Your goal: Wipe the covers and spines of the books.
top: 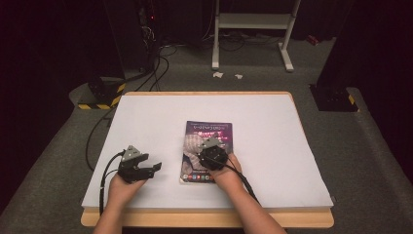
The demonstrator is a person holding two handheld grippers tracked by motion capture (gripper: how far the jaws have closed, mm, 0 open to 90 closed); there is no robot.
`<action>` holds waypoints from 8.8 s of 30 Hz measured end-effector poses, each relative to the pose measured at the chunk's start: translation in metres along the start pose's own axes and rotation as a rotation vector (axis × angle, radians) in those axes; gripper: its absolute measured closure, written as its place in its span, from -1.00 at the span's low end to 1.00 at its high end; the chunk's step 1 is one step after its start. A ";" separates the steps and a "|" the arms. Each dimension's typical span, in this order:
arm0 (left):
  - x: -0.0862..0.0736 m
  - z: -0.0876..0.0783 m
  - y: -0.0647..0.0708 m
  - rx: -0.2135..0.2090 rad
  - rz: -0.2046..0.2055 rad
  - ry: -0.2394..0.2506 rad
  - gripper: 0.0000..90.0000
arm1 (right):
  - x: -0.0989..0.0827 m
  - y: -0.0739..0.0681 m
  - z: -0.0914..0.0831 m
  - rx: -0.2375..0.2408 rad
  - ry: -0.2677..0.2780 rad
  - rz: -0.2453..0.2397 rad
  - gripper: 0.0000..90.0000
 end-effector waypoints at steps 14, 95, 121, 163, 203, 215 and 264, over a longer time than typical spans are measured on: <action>0.000 0.002 0.001 -0.002 0.003 -0.011 -0.36 | -0.029 0.060 -0.032 -0.089 0.012 0.093 0.46; -0.003 0.004 0.001 -0.014 -0.002 -0.027 -0.38 | 0.004 0.117 -0.005 -0.210 -0.019 0.222 0.45; -0.004 0.004 -0.001 -0.020 -0.006 -0.021 -0.38 | 0.051 0.042 0.050 -0.110 -0.026 0.098 0.45; -0.005 0.004 -0.001 -0.019 -0.008 -0.022 -0.38 | 0.035 0.140 0.024 -0.281 -0.051 0.223 0.43; -0.008 0.002 -0.002 -0.020 -0.009 -0.024 -0.38 | 0.098 0.029 0.094 -0.132 -0.048 0.077 0.44; -0.010 0.008 0.001 -0.021 -0.003 -0.044 -0.38 | 0.058 0.110 0.048 -0.253 -0.061 0.169 0.44; 0.011 0.019 0.039 -0.090 0.078 -0.040 -0.38 | -0.088 0.166 -0.096 -0.332 0.005 0.310 0.09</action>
Point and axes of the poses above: each handheld gripper's, and its own axes: z roughly forward along the jaws, x roughly out of its top, y roughly to its right, the point moved 2 cm from there along z, roughly forward along the jaws, and after that the axes turned 11 degrees about z, right-handed, at the moved point
